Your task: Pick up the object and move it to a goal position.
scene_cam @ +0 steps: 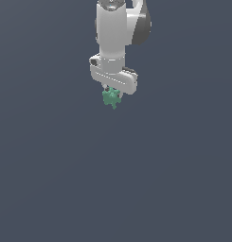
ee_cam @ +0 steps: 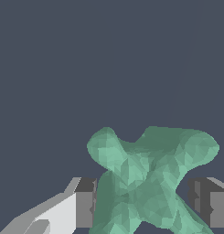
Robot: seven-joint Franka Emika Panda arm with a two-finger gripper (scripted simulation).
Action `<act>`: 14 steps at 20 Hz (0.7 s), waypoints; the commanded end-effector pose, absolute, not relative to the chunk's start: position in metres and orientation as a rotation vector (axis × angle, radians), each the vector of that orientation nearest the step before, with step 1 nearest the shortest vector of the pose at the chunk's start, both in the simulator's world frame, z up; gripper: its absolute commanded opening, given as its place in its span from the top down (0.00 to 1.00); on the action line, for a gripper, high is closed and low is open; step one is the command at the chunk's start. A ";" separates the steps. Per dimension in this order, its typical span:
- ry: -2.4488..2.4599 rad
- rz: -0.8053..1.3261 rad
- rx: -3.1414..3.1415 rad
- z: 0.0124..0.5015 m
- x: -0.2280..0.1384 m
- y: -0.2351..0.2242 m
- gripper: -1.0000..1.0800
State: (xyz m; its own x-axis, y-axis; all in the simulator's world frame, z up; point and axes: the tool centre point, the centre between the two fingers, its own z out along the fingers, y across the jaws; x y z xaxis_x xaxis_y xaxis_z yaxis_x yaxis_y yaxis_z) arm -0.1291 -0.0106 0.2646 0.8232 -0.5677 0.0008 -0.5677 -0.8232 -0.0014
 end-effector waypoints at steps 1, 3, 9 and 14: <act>0.933 0.000 -2.999 0.284 -0.135 -0.015 1.00; 0.933 0.000 -2.999 0.297 -0.138 -0.018 1.00; 0.933 0.000 -3.000 0.325 -0.145 -0.024 1.00; 0.932 0.000 -3.000 0.334 -0.146 -0.026 1.00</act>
